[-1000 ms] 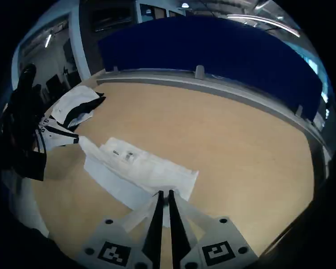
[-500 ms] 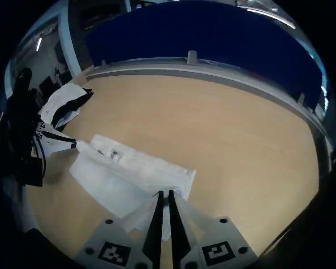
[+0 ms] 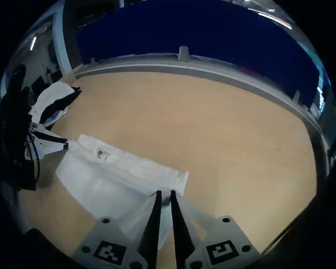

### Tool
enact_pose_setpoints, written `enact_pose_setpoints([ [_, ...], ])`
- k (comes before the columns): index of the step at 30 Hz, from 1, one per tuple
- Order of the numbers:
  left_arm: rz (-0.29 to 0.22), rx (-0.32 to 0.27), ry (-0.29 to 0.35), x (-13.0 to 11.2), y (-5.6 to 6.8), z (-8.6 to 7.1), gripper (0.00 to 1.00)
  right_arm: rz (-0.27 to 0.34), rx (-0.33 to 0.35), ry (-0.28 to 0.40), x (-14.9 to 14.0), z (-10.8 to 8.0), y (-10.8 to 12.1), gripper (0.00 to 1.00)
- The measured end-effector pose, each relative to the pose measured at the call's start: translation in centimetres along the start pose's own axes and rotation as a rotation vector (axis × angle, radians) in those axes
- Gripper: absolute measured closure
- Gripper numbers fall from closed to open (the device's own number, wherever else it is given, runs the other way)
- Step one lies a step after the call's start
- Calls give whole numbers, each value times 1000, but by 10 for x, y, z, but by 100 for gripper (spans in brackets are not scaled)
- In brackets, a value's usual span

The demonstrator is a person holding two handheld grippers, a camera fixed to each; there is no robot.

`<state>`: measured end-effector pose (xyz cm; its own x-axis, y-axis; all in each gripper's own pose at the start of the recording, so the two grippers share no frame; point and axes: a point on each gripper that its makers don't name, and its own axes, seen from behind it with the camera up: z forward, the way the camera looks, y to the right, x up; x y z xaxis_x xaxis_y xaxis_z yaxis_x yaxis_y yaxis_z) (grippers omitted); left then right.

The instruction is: Fold towel

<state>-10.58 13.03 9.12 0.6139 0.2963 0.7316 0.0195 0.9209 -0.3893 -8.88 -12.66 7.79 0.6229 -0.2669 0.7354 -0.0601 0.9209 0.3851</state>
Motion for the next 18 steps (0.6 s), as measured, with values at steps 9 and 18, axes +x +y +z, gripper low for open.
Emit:
enact_pose_setpoints([
  [9, -9, 45, 8, 13, -14, 6, 52, -4, -54, 38, 16, 5, 13, 55],
  [18, -36, 65, 43, 20, -25, -4, 7, -6, -80, 87, 26, -8, 19, 12],
])
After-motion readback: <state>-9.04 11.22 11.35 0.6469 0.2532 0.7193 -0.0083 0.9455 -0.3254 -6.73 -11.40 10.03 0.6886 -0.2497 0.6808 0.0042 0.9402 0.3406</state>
